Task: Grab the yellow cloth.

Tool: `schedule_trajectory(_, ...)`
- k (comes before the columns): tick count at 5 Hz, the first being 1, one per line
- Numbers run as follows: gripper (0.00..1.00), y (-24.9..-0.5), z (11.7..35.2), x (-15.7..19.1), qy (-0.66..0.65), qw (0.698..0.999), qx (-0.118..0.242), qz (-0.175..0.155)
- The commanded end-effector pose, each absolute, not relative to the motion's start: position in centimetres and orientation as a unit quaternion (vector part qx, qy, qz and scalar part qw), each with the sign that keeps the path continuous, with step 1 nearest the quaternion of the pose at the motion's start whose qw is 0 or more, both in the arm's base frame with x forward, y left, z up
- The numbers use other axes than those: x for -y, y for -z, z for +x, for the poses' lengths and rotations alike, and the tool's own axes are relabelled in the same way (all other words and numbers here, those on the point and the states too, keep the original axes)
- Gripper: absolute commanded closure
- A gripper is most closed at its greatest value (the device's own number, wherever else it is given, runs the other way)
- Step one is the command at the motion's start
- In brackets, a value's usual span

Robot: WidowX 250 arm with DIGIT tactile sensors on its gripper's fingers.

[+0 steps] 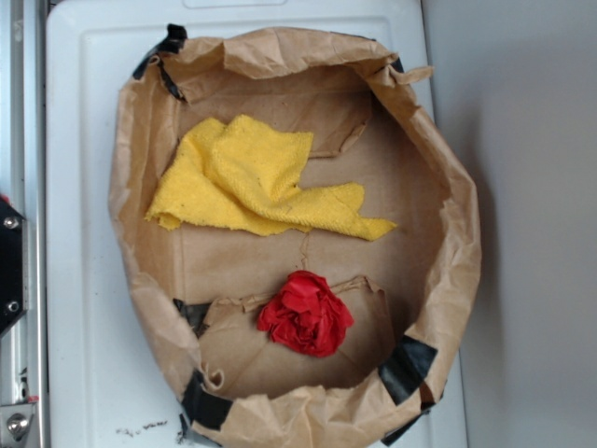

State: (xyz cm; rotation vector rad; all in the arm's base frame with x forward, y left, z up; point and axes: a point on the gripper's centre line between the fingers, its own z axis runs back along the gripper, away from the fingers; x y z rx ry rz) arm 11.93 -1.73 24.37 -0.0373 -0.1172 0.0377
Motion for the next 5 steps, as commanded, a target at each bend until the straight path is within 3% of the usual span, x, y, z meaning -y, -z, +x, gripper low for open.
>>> schedule_trajectory(1,0.00,-24.4,11.9,1.7,-0.019,0.998,0.059,-0.019)
schedule_trajectory(2,0.00,-24.3,11.4,2.1,-0.010,0.997,0.070,-0.010)
schedule_trajectory(3,0.00,-25.8,13.1,-1.4,0.027,0.996,0.086,-0.002)
schedule_trajectory(5,0.00,-34.4,22.9,-11.8,0.002,0.996,0.090,-0.019)
